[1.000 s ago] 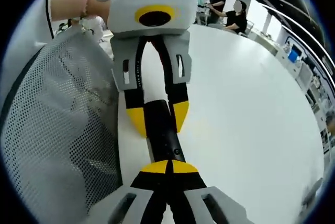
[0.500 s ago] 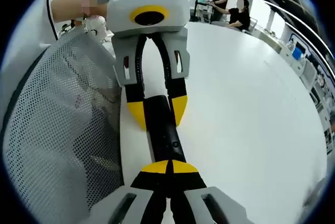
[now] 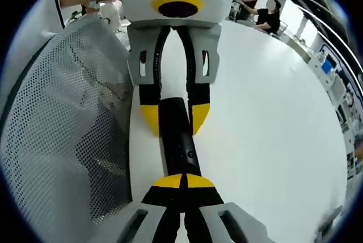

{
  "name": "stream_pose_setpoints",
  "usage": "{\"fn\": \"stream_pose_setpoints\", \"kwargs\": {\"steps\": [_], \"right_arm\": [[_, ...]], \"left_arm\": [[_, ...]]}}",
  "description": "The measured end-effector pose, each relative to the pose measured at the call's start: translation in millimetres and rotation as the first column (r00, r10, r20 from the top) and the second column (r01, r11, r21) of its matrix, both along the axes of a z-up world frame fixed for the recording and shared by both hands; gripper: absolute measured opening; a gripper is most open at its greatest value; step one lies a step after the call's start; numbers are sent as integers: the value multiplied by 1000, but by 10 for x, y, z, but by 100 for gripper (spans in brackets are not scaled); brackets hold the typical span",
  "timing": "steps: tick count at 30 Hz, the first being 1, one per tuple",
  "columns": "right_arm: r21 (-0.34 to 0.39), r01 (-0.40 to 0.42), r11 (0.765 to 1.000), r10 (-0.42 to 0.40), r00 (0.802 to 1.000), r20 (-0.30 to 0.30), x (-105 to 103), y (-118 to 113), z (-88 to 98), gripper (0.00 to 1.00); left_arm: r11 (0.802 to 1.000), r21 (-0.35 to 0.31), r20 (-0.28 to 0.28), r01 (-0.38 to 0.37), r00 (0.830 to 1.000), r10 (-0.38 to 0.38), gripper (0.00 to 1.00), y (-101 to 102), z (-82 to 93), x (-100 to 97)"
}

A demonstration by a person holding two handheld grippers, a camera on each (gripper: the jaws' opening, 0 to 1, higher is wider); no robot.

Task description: Press the specified remote control buttons in sequence, fully releasing each button before pressing the next.

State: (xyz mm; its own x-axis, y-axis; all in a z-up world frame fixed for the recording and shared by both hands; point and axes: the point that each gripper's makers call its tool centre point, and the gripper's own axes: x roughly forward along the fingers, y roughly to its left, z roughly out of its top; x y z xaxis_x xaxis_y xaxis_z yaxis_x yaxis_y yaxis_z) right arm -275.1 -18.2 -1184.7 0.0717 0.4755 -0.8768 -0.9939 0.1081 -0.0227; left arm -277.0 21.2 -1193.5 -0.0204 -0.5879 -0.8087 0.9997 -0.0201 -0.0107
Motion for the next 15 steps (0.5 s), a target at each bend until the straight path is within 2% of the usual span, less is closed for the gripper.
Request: {"fn": "stream_pose_setpoints", "kwargs": {"steps": [3, 6, 15], "right_arm": [[25, 8, 1000, -8, 1000, -9, -6, -12, 7, 0], [35, -16, 999, 17, 1000, -7, -19, -5, 12, 0], [28, -14, 1000, 14, 1000, -15, -17, -63, 24, 0]], "left_arm": [[1000, 6, -2, -10, 1000, 10, 24, 3, -2, 1], [1000, 26, -1, -15, 1000, 15, 24, -2, -4, -1], [1000, 23, -1, -8, 1000, 8, 24, 7, -6, -1]]}}
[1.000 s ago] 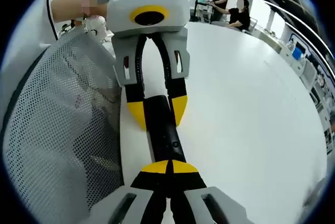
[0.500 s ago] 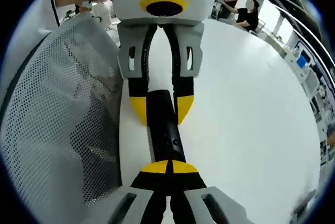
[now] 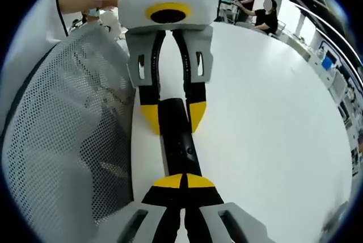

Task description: Press the specified remote control buttons in sequence, fully releasing each button before pressing the next.

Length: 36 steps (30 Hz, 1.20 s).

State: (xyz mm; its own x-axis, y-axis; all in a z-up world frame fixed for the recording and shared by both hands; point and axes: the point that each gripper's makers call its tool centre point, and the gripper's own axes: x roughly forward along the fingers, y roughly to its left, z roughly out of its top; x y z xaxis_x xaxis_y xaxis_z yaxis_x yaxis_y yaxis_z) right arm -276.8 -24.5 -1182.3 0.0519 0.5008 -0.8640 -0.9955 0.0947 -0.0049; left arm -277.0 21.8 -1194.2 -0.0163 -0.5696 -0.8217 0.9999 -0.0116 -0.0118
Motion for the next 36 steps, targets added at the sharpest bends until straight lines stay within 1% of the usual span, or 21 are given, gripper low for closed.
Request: {"fn": "stream_pose_setpoints", "kwargs": {"steps": [2, 4, 8, 11, 13, 16, 22, 25, 27, 28, 29, 30, 31, 32, 34, 36], "right_arm": [[-23, 1, 1000, -1, 1000, 2, 1, -33, -2, 0], [-60, -15, 998, 17, 1000, 18, 4, -78, -7, 0], [-48, -6, 999, 7, 1000, 9, 1, -71, -3, 0], [-54, -31, 998, 32, 999, 11, -18, -56, -3, 0], [-52, -29, 998, 29, 1000, 2, -22, -46, -3, 0], [-43, -18, 999, 17, 1000, -6, -26, -39, -3, 0], [-40, -10, 999, 10, 1000, 5, -29, -26, -5, 0], [-28, 8, 1000, -8, 1000, -2, -25, -24, -5, 0], [-23, 10, 1000, -10, 1000, 2, -23, -23, -5, 0], [-24, 22, 999, -22, 1000, 2, -22, -25, -6, 0], [-30, 51, 998, -51, 999, -7, -18, -25, -10, 0], [-37, 94, 995, -95, 995, -22, -19, -29, -12, 0], [-53, 114, 992, -116, 993, -29, -5, -26, -15, 0], [-63, 122, 991, -124, 992, -28, 2, -21, -18, 0], [-66, 138, 988, -139, 990, -18, 2, -10, -21, 0], [-50, 170, 984, -172, 985, -18, 9, -12, -21, 0]], "left_arm": [[1000, 0, 1, 6, 1000, -6, 24, 0, 0, -1], [1000, 2, 3, 17, 1000, -17, 24, 2, 0, -3], [999, -4, 4, 34, 999, -34, 24, 5, -1, -7], [998, -8, 4, 57, 998, -57, 24, 11, 0, -12], [996, -1, 2, 86, 996, -86, 24, 18, 0, -19], [995, 12, 0, 103, 995, -103, 25, 18, -4, -14], [996, -6, -3, 87, 996, -87, 24, 17, -2, -15], [997, -5, -3, 83, 997, -83, 24, 14, -3, -14], [997, -5, -3, 76, 997, -76, 24, 10, -3, -12], [998, -6, -4, 62, 998, -62, 24, 7, -3, -10], [999, -9, -4, 48, 999, -48, 24, 3, -2, -6], [1000, -13, -6, 16, 1000, -16, 24, 0, -2, -2], [1000, -15, -7, -9, 1000, 9, 24, -6, -2, 2], [999, -8, -7, -53, 999, 53, 24, -3, -1, 2], [996, -23, -7, -86, 996, 86, 24, -14, 5, 7], [992, -36, -1, -117, 993, 117, 24, -14, 6, 6]]}}
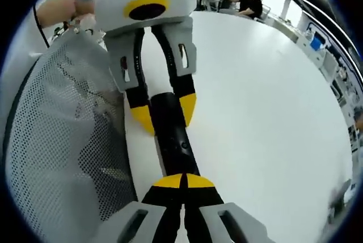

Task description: Press the specified remote control buttons in sequence, fully releasing each button before pressing the next.

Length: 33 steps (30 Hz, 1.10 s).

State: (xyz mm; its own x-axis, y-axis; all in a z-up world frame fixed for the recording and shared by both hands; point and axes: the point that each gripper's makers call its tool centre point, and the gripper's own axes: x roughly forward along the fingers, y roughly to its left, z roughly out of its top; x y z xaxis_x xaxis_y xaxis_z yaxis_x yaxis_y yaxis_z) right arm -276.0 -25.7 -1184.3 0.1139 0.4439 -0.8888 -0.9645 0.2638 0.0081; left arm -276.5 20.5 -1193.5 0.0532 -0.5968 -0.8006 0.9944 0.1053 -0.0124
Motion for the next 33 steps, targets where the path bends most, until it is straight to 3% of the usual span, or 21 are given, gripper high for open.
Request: {"fn": "stream_pose_setpoints", "kwargs": {"steps": [2, 6, 19, 25, 33], "right_arm": [[36, 20, 999, -20, 1000, -5, 4, 29, 1, 0], [61, -38, 997, 36, 999, 41, -8, 21, 6, 0], [145, -51, 988, 48, 998, 28, -9, 83, 50, 0], [93, -108, 990, 106, 994, 27, -13, 140, 15, 0], [-1, -97, 995, 97, 995, 4, -6, 151, -13, 0]], "left_arm": [[1000, -3, -1, -15, 1000, 15, 24, 4, -3, -3], [1000, -2, 2, 14, 1000, -14, 24, 7, -6, 3], [996, -85, 4, -6, 1000, 6, 24, 2, 3, 17], [996, -90, 2, 5, 1000, -5, 24, 0, 6, 16], [994, -102, 12, 26, 1000, -25, 23, -7, 10, 9]]}}
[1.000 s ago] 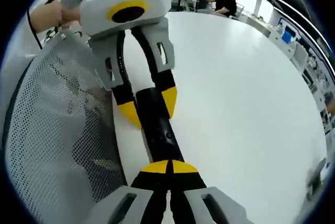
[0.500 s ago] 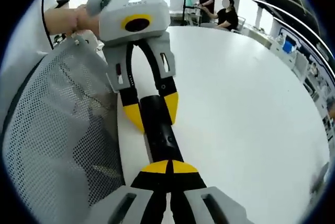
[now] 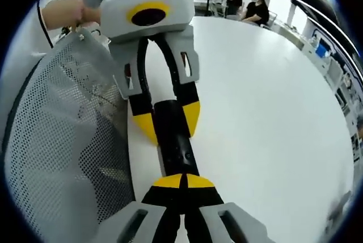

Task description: Press the specified remote control buttons in sequence, fully releasing each button before pressing the next.

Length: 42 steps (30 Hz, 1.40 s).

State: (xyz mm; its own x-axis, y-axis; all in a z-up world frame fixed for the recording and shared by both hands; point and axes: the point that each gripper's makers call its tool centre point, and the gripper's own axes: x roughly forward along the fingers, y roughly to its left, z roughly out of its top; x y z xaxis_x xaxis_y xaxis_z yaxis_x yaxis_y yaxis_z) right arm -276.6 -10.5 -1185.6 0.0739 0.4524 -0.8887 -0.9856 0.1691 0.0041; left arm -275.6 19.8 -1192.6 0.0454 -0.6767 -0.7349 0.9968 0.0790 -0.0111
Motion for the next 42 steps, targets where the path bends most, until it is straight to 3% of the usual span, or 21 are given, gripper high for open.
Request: {"fn": "stream_pose_setpoints", "kwargs": {"steps": [5, 7, 12, 22, 27, 30, 36, 39, 42], "right_arm": [[111, 58, 992, -55, 998, -34, 11, -18, 29, 0], [149, 119, 982, -111, 992, -63, 11, -23, 37, 0], [170, 86, 982, -84, 996, -22, -30, 66, 85, 0], [94, 12, 995, -14, 1000, 24, -34, 83, 28, 0], [88, 52, 995, -53, 999, 4, -14, 69, 22, 0], [152, 136, 979, -129, 990, -59, -8, 67, 31, 0], [143, 45, 989, -46, 999, -2, -32, 92, 49, 0], [160, 32, 987, -30, 999, -18, -40, 180, 58, 0], [131, -1, 991, 2, 1000, -11, -40, 197, 52, 0]], "left_arm": [[1000, -7, -4, -15, 1000, 15, 23, 1, 1, -4], [1000, -7, -1, -18, 1000, 18, 24, 2, 1, -9], [1000, 3, -2, -6, 1000, 6, 24, 1, -1, -12], [1000, -1, -3, -3, 1000, 3, 24, 6, -3, -19], [1000, 4, -3, -4, 1000, 4, 24, 5, -5, -19], [1000, 0, -3, -1, 1000, 1, 24, 5, -5, -18], [1000, 2, -6, -4, 1000, 4, 24, 7, -7, -16], [1000, 1, -7, -7, 1000, 7, 24, 8, -7, -15], [1000, 1, -7, -7, 1000, 7, 24, 9, -8, -14]]}}
